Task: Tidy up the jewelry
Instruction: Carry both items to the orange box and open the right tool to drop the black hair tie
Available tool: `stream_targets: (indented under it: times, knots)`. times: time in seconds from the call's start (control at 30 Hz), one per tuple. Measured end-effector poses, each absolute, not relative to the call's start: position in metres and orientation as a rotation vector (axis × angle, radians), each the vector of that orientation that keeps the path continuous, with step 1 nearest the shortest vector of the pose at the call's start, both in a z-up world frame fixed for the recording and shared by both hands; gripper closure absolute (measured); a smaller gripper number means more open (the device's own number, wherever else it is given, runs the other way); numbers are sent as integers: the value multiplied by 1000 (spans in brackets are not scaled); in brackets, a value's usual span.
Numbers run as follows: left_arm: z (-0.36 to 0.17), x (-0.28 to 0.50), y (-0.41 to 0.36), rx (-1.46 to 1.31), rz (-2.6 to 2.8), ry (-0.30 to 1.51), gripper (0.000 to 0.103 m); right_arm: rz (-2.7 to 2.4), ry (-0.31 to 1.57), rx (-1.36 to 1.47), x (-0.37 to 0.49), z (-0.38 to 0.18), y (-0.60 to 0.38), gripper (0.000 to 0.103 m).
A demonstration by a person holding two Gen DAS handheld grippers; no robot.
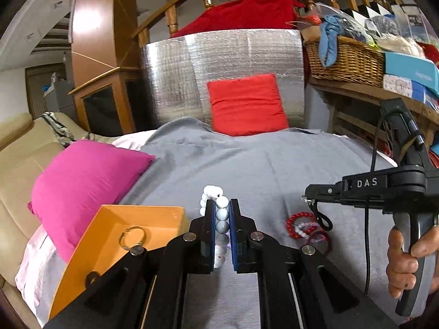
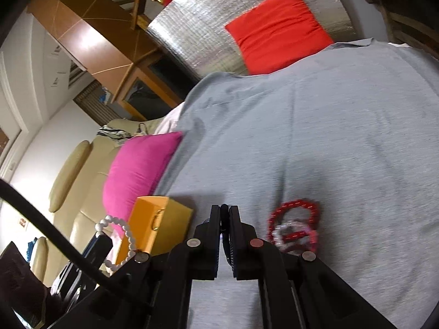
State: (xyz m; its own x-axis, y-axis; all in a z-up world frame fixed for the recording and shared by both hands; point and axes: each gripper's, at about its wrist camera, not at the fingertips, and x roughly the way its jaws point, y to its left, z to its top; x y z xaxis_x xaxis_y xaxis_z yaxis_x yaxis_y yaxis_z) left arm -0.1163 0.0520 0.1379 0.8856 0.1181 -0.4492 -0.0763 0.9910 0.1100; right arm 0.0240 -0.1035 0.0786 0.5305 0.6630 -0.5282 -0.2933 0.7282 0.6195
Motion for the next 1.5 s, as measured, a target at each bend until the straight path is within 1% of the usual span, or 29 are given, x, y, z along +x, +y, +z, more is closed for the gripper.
stream_targets:
  times: [0.63,0.9,1.0,1.2,1.37,1.5]
  knots:
    - [152,-142,113,11,221,419,94,740,816,493,9,101,-20,96]
    - [163,-162,173,-128,272,381,94,821,809,430,9,121,35,96]
    - [158,-164,197,-156,316,393,94,865,819,418,10,123,63,96]
    - [126,-150,231,-211,339,495,94,892,900,350,13,101,121,96]
    - [77,-117,248,-291,306,703,93,826,997,289,26,67,152,96]
    - [57,-102,252,-281,333,778,93,764,1056,236,32,47,164,96]
